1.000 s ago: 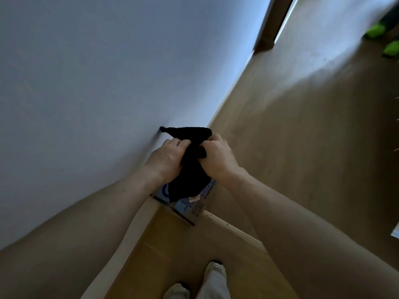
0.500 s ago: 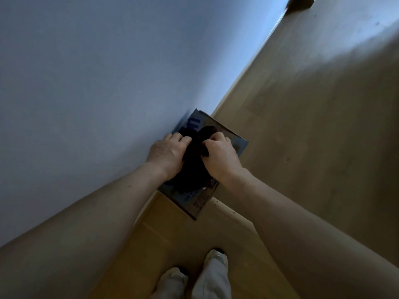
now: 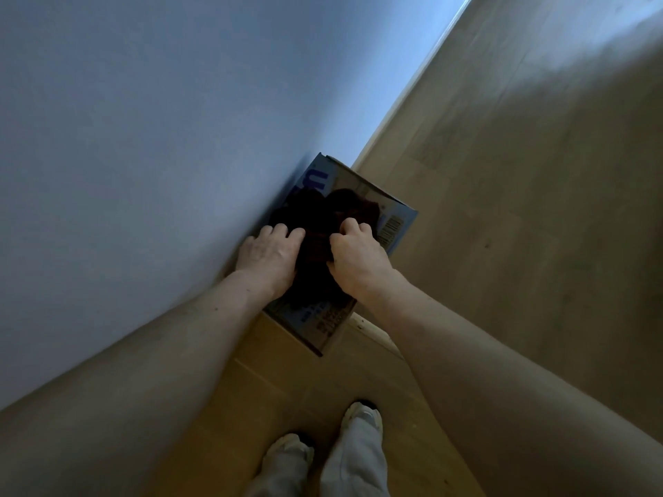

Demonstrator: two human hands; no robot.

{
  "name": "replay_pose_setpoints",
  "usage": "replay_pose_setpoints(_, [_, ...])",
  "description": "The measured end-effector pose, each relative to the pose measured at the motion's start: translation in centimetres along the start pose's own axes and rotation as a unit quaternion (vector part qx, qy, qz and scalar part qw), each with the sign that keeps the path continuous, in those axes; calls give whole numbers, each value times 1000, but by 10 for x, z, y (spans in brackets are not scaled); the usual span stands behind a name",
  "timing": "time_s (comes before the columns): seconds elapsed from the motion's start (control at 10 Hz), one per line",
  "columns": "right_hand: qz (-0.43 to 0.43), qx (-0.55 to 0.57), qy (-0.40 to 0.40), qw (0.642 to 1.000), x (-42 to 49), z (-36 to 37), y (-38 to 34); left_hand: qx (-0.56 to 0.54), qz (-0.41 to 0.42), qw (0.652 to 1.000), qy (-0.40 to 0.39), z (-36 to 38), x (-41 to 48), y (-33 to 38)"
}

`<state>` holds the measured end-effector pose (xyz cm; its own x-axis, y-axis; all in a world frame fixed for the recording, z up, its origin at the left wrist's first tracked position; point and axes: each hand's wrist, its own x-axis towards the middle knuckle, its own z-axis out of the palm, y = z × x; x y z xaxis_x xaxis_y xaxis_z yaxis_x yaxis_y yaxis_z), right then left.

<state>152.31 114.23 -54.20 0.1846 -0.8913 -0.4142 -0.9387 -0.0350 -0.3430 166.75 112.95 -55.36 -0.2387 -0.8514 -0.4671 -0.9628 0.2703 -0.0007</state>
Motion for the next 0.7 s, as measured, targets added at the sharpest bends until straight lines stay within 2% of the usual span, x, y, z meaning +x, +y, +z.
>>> replay_pose_setpoints(0.2, [15, 26, -1, 1000, -18, -14, -8, 15, 1, 1000, -23, -22, -13, 3])
replay_pose_setpoints(0.5, [75, 36, 37, 996, -79, -62, -22, 50, 37, 997, 44, -89, -55, 20])
replay_pose_setpoints(0.7, [124, 35, 71, 989, -125, -98, -27, 82, 109, 988, 74, -127, -87, 41])
